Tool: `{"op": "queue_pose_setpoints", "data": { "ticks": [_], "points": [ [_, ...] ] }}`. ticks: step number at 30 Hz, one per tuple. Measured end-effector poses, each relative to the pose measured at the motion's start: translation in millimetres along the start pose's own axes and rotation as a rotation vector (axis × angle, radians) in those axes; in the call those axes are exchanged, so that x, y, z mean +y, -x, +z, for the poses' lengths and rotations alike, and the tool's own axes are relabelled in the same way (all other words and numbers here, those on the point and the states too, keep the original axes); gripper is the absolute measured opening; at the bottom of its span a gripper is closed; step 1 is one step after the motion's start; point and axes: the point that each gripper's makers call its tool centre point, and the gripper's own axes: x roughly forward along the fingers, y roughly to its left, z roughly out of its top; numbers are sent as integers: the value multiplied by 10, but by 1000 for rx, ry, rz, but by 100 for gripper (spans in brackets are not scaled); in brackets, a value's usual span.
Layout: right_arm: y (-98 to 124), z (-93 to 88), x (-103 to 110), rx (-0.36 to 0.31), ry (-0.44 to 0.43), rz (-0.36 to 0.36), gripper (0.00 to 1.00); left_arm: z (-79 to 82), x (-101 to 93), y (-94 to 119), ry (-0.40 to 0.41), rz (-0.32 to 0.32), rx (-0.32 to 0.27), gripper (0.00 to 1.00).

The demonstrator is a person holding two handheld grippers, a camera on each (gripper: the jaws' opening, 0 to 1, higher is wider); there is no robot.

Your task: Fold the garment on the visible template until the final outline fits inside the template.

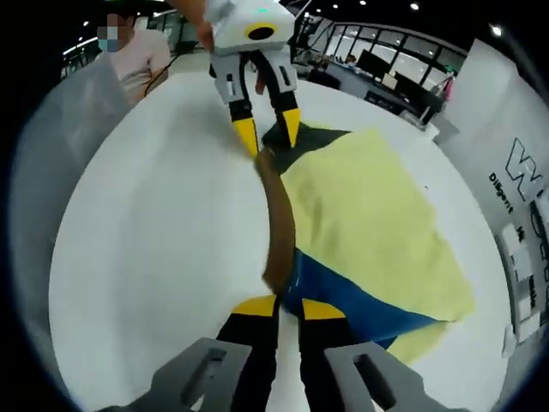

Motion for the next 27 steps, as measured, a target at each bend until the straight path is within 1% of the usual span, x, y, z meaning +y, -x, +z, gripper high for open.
{"op": "queue_pose_setpoints", "data": {
  "ticks": [1,2,4,5,6,7,8,9,10,12,14,17,19,21,22,24,26,27],
  "points": [
    [4,2,-15,2,0,-6,0,2,-8,-8,7,-10,-1,17],
    [5,1,-17,1,5,1,0,3,-3,-15,7,-7,1,15],
    [-5,-10,-28,-7,-61,11,0,19,-9,-28,6,-4,-2,13],
    [-6,-13,-33,-6,-73,13,0,37,-3,-47,19,-3,-5,13],
    [-13,-12,-39,-3,-69,15,0,28,4,-54,30,4,5,11],
    [-18,-11,-33,-1,-63,17,0,22,43,-62,35,27,14,8],
    [-16,-8,-24,9,-54,19,0,-28,85,-53,43,53,44,4],
    [-22,1,-23,20,-46,14,0,-35,131,-72,38,67,49,2],
    [-24,1,-20,37,-41,4,0,-10,93,-86,83,44,37,2],
    [-28,-1,-19,38,-44,4,0,-2,107,-94,72,42,43,1],
    [-14,-12,-11,53,-96,-6,0,-4,87,-97,40,34,56,1],
    [10,-20,34,66,-110,-1,0,1,46,-90,43,12,67,1],
    [49,-40,93,81,-136,8,0,1,-26,-71,48,-19,71,1],
    [77,-74,158,99,-194,13,0,6,-138,-43,48,-53,78,1],
    [82,-78,175,103,-205,11,0,3,-210,-20,40,-69,83,1],
    [76,-93,248,118,-207,11,0,2,-290,-2,9,-84,90,1],
    [100,-69,337,129,-237,20,0,-8,-343,14,-24,-90,101,1],
    [113,-62,373,133,-243,25,0,-15,-371,29,-26,-97,105,1]
  ]
}}
